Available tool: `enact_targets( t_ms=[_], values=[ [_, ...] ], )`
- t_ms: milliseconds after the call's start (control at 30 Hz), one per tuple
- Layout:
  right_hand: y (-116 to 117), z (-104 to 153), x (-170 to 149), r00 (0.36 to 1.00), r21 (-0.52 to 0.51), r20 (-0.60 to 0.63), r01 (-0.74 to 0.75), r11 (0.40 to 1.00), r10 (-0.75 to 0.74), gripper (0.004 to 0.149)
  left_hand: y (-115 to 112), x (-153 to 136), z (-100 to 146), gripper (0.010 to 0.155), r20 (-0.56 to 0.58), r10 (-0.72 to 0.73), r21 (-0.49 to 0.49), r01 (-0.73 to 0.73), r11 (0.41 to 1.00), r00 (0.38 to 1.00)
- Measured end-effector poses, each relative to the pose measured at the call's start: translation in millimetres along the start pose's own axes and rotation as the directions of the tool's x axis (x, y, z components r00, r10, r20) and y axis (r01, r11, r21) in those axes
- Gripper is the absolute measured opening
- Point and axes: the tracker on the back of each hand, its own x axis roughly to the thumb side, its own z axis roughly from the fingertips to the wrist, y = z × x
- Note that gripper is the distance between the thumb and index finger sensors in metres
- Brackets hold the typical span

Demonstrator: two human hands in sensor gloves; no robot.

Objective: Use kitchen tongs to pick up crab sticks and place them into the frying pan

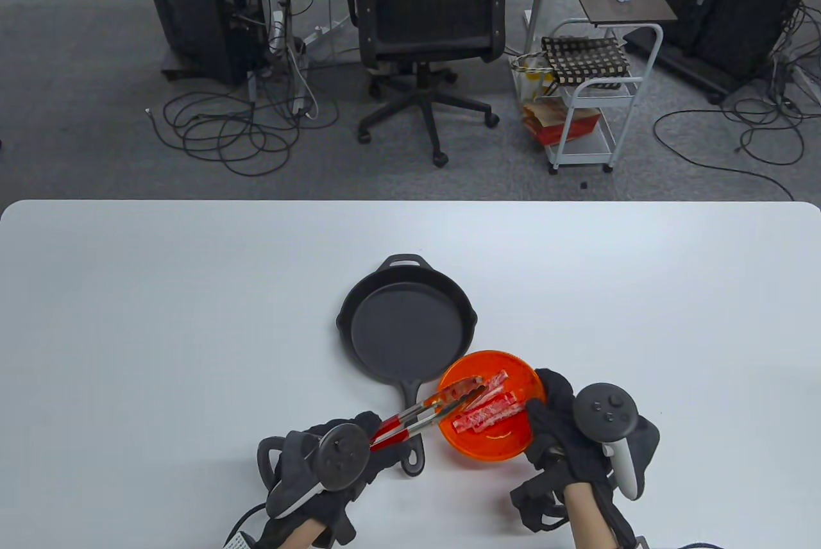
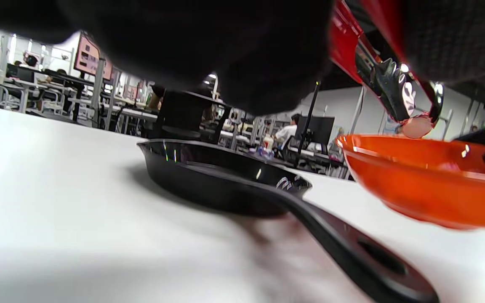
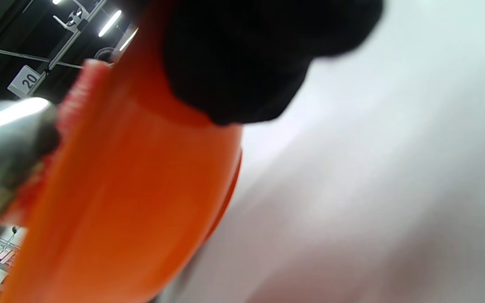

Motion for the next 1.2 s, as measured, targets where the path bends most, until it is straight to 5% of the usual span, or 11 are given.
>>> enact_targets(
  t_ms=[233, 567, 1200],
  values=[
    [-1, 0, -1, 1.0, 0.002, -0.005, 0.012, 1.0, -0.012, 0.055, 17, -25, -21, 0.076, -0.096, -0.051, 0.09, 0.06, 0.994, 0.994],
    [-2, -1, -1, 1.0, 0.013, -0.011, 0.024, 1.0, -0.023, 0.055, -7, -68, -70, 0.076, -0.316, -0.267, -0.007, 0.279, 0.96, 0.911],
    [-6, -2, -2, 0.999, 0.011, -0.018, 0.038, 0.999, -0.038, 0.055, -37, -77, -117, 0.075, -0.316, -0.438, -0.129, 0.42, 0.898, 0.842]
  ],
)
